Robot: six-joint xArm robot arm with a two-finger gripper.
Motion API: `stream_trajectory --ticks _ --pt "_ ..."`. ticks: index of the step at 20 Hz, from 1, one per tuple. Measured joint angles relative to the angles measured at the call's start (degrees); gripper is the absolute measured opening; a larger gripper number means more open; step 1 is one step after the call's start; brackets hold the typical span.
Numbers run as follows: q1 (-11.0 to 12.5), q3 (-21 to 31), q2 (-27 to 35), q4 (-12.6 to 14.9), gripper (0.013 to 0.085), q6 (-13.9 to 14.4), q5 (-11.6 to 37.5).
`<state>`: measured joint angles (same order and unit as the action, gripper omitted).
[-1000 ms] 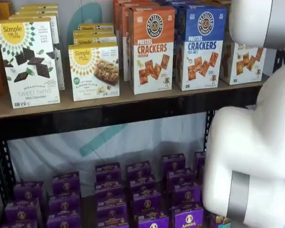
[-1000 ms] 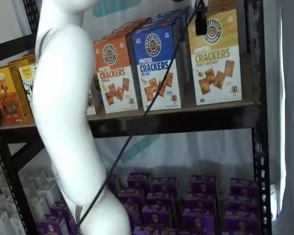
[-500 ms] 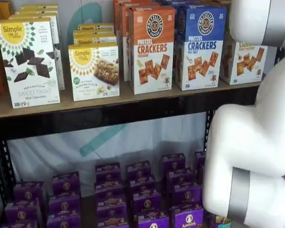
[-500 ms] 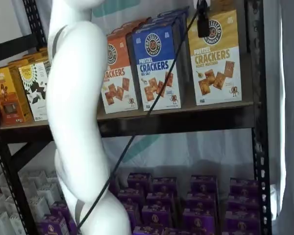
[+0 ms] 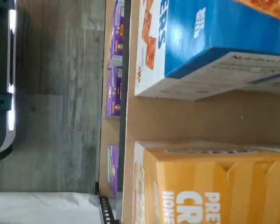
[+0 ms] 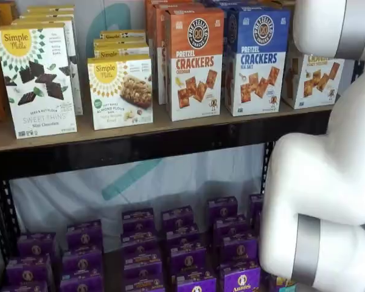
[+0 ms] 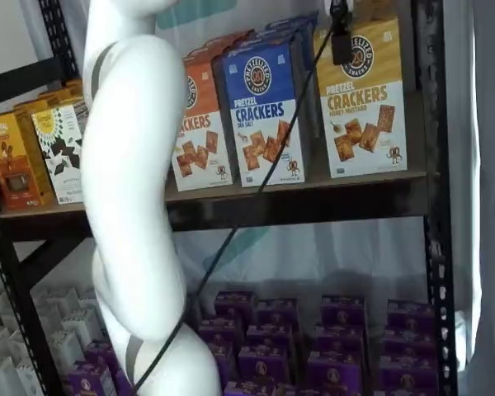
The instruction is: Retrieve the yellow and white box located on the top shelf, the sixth one from the left
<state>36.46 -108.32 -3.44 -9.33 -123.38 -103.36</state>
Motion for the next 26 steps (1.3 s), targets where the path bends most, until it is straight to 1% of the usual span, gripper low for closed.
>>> stream_trajectory --ticks 5,7,8,9,13,14,15,16,26 --pt "0.1 0.6 -0.3 0.0 0.085 -0.1 0.2" --pt "0.2 0.6 -0.4 -0.1 0.077 -0.2 0.3" --pt "0.2 0.6 -0.4 -0.2 0.077 -0.2 0.3" --pt "0.2 0.6 -0.4 -0.2 0.073 -0.2 0.3" --pt "0.4 0.9 -0.5 -0.4 0.073 -0.3 0.6" --pt "0.5 1.0 -0.7 -0.5 0.069 -0.4 0.8" --pt "0.5 1.1 -0.7 -0.5 0.069 -0.4 0.8" --pt "0.6 1.0 -0.7 -0.5 0.065 -0.5 0.8" --pt "1.6 -0.6 -0.1 -1.4 0.065 -0.8 -1.3"
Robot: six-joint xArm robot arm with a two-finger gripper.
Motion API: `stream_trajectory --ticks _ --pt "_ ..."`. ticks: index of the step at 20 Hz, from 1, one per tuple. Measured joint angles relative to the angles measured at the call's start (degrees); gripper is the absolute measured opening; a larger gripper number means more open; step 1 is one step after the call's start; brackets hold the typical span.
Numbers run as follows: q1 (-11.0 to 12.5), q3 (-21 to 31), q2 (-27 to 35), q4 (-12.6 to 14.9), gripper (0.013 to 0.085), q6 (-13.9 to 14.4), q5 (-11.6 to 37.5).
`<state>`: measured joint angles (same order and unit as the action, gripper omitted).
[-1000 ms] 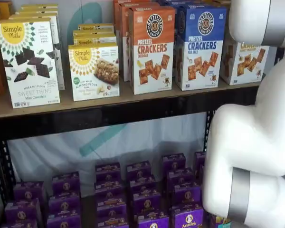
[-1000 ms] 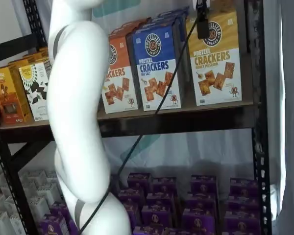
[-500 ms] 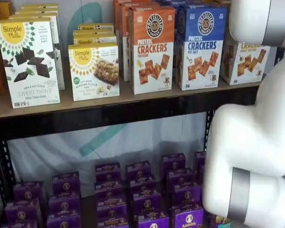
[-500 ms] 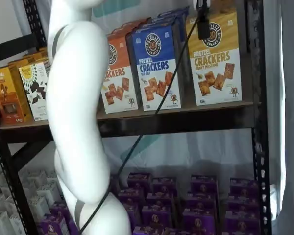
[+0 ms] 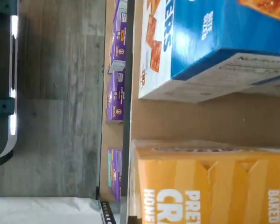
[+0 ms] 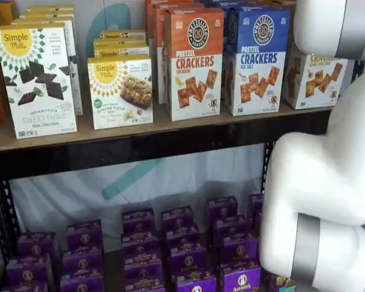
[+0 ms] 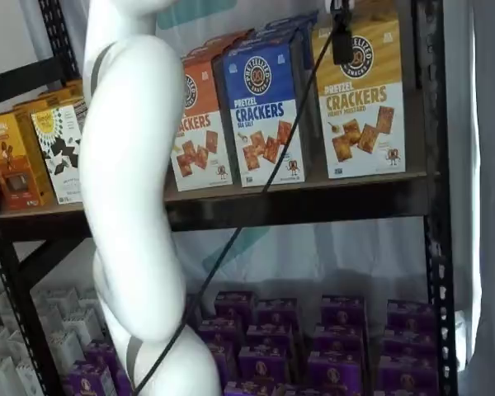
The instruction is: Retrieve the yellow and white box located on the top shelf, the sixth one from the left
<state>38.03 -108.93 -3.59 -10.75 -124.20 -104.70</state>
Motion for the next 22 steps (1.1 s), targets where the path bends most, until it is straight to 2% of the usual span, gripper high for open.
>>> stream_trajectory --ticks 9,11,22 --pt "1.5 0.2 -1.2 -1.0 0.065 -0.8 -1.6" --pt "1.7 0.7 -1.7 -1.2 0.057 -1.0 -1.5" --pt "3.1 3.4 -4.9 -2.6 0.057 -1.7 -1.9"
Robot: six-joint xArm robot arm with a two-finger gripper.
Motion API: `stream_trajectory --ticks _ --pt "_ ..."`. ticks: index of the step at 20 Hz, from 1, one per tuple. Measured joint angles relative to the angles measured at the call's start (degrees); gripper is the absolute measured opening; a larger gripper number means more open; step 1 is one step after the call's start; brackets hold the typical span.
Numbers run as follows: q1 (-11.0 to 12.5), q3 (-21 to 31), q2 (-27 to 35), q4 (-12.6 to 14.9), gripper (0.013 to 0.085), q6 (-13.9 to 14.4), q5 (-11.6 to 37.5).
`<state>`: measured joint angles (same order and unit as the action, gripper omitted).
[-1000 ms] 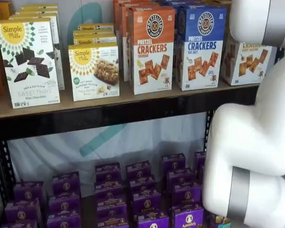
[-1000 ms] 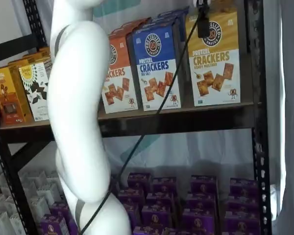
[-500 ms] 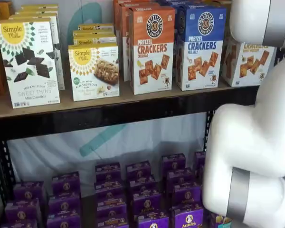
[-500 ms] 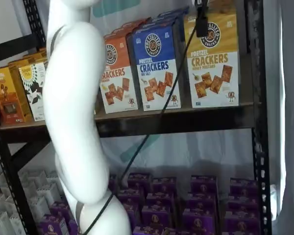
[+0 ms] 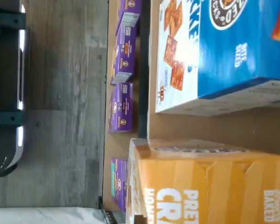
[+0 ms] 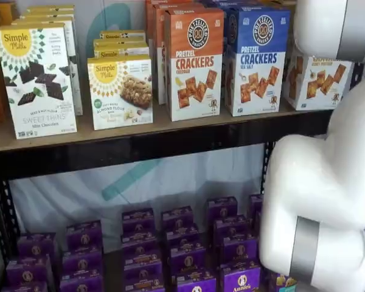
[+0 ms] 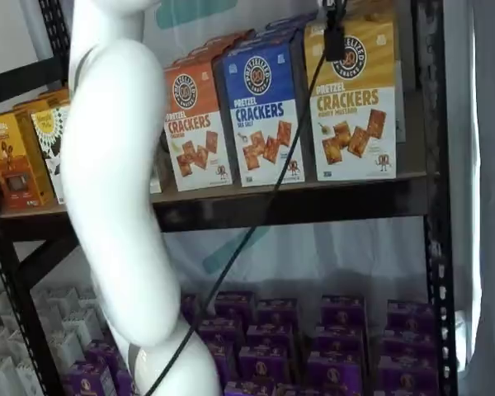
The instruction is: Retrieve the yellow and white box located on the top shelf, the sixth one from the left
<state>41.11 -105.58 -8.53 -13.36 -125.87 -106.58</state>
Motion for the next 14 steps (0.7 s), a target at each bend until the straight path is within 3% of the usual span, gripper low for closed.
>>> stream_trajectory --ticks 5,14 --pt "1.2 4.3 -4.5 0.5 0.057 -1.6 1.0" --pt "1.9 13.3 -13.4 4.4 0.057 -3.9 -0.1"
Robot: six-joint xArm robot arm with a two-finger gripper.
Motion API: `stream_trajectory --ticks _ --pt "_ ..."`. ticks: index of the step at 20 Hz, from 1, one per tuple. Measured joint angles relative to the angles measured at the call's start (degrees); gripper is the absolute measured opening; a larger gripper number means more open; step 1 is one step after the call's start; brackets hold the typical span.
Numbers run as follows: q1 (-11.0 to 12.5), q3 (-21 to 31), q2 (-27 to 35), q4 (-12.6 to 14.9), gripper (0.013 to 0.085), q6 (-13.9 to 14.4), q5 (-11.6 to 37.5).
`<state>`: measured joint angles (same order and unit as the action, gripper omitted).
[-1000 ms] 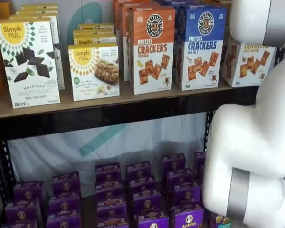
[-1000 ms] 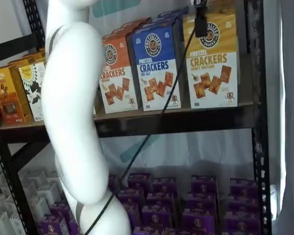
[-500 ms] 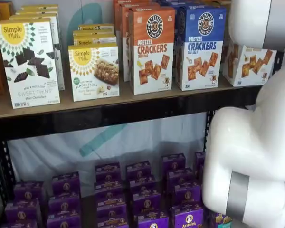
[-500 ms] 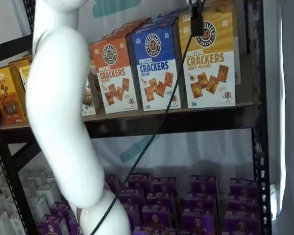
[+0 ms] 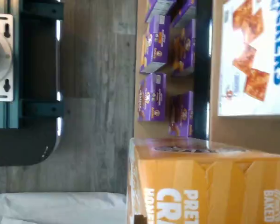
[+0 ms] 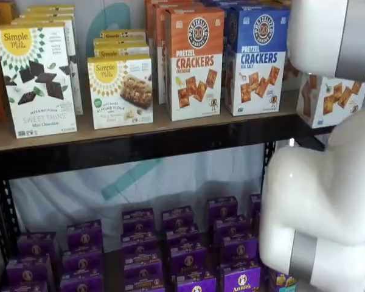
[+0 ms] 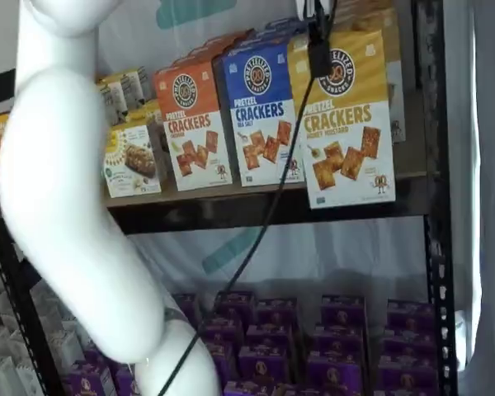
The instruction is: Retrieve the yellow and white box located on the top shelf, the sixth one from the left
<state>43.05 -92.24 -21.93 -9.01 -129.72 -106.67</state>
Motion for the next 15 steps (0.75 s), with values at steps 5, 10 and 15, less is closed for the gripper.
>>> stream_trajectory --ticks 5,10,15 --pt "-1.0 4.1 -4.0 0.9 0.057 0.8 -1.3" --pt "-2.4 6.8 -6.5 1.3 0.057 2.1 -2.1" --pt "-3.9 9.0 -8.4 1.7 0.057 3.5 -2.5"
